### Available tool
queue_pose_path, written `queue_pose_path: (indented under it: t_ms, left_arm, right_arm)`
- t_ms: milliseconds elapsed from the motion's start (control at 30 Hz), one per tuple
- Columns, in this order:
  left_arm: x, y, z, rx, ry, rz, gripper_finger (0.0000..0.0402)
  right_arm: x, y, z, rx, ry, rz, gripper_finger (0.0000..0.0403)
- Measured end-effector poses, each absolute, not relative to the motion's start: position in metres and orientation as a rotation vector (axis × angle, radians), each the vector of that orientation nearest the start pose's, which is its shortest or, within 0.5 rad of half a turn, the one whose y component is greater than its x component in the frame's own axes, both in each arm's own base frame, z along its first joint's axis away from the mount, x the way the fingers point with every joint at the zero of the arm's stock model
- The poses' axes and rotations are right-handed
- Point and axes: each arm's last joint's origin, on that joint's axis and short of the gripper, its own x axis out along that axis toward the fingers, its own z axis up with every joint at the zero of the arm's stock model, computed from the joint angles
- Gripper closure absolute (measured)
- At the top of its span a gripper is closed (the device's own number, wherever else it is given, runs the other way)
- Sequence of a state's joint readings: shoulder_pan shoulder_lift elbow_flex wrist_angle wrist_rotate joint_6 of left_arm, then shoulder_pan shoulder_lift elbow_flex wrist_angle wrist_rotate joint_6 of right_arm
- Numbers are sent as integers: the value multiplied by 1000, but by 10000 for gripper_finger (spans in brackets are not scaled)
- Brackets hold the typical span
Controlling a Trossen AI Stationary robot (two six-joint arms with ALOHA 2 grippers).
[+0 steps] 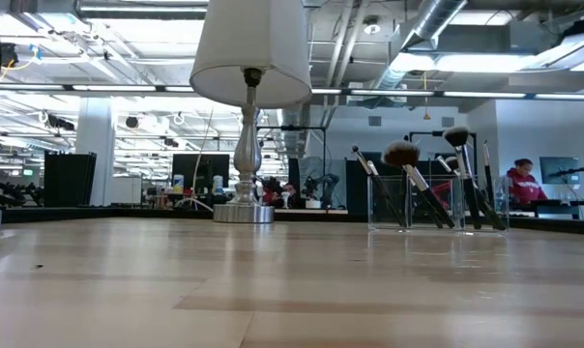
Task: Pick & Place Makeup Supplies
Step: Return to Home Position
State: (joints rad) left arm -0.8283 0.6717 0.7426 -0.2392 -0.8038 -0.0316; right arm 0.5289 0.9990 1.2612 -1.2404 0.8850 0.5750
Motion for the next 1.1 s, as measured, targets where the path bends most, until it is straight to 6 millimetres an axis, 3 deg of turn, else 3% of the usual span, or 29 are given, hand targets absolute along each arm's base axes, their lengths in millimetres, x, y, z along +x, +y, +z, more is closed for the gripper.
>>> queue_pose_path:
  t_ms: [133,300,467,700,933,1100]
  left_arm:
    - [101,-80,298,152,132,-64,257]
    - [95,-67,269,143,131,-66,257]
    - [87,-50,273,124,30,-130,257]
    - [65,-27,283,147,-153,-215,267]
    - [72,-24,245,153,-161,-143,300]
    - [77,-19,234,147,-191,-50,313]
  right_arm:
    - [134,59,346,-85,534,-445,288]
    - [143,69,318,-215,443,-275,291]
    - [147,69,319,-364,348,-180,291]
    - [119,47,327,-236,288,-116,291]
    - [107,35,285,-212,81,-76,291]
    - [100,22,261,-239,27,-161,291]
